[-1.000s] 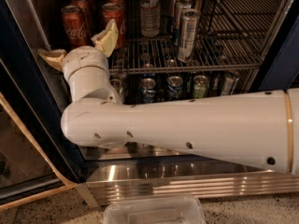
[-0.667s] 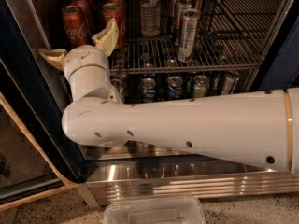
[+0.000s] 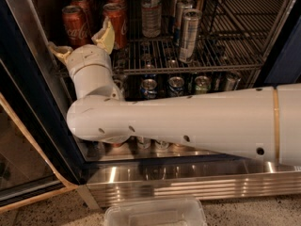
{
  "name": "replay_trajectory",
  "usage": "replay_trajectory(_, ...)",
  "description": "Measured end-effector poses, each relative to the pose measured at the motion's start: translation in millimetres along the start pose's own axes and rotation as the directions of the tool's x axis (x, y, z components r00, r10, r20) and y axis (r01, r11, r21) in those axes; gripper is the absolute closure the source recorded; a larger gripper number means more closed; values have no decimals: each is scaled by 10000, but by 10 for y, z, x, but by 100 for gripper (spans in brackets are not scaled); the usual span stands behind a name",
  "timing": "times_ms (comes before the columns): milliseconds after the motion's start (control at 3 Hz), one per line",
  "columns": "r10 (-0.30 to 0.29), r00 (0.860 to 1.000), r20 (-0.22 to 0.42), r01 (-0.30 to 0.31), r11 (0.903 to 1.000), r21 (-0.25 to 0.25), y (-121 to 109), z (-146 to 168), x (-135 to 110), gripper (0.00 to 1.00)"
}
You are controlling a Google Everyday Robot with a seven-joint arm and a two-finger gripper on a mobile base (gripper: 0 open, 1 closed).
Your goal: Pick coke can from top shelf of fridge
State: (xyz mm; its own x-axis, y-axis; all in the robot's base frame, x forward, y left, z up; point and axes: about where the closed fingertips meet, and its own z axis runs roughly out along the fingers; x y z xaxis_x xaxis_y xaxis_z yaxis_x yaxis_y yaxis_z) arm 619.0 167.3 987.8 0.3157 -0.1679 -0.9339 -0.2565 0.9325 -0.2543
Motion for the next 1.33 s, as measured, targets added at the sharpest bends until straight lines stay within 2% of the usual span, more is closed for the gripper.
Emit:
replay_trajectory(333,58,10000,-47,-57,10000,50,-56,88,68,29)
replay_trajectory(667,107,9999,-134,-106,9999,29,-75,159,119,31)
replay_trajectory(1333,-36,9994,-332,17,9984,-566,185,337,144,30)
